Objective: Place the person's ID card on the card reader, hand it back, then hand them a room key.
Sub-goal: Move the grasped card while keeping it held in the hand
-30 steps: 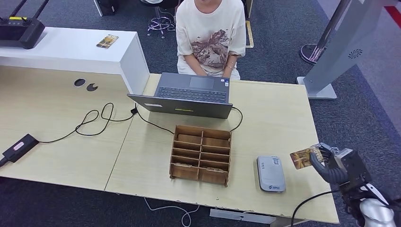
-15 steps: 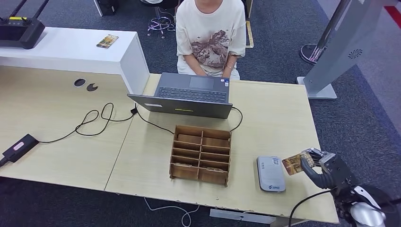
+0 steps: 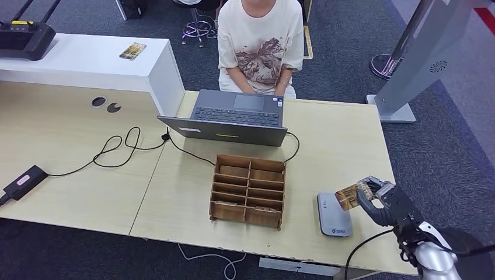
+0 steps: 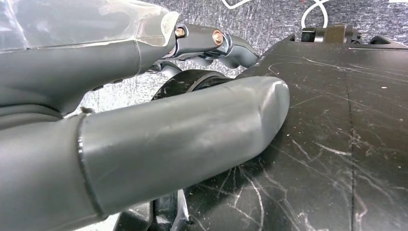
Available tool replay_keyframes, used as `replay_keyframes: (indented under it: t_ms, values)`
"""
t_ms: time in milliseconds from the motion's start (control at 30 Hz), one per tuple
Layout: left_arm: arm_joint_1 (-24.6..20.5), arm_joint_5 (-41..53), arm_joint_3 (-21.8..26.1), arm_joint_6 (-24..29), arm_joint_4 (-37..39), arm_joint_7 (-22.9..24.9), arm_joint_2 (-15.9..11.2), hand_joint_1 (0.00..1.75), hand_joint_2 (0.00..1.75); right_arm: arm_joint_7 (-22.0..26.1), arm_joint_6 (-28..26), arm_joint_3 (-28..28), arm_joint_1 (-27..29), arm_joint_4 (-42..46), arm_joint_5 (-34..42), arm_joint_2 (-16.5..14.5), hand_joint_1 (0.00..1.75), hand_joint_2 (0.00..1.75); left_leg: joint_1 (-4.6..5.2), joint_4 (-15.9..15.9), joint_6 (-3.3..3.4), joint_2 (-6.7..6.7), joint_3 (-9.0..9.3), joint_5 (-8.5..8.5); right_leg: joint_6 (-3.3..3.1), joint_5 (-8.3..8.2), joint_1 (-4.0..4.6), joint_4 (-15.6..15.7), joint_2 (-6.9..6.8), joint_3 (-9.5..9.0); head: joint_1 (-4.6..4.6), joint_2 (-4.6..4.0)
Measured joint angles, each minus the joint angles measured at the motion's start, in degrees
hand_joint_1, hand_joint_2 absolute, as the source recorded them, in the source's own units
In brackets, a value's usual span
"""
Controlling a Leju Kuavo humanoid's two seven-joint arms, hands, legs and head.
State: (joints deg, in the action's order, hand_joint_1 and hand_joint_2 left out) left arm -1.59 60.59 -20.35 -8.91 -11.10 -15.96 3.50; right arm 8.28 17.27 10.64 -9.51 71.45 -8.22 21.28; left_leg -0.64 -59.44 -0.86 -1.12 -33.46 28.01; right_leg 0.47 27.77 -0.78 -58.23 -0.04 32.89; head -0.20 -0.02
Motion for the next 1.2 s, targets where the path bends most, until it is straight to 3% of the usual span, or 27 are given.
replay_keyframes:
  t_ms: [1200]
  values:
    - [0.1, 0.0, 0.0, 1.2, 0.0, 0.3, -0.1, 0.00, 0.00, -0.4, -6.7, 3.9, -2.2, -9.7, -4.5, -3.2, 1.75, 1.75, 0.00, 0.0, 0.00, 0.01, -0.01, 0.00, 0.00, 0.00, 0.00, 0.0, 0.00, 0.00, 0.00, 0.00]
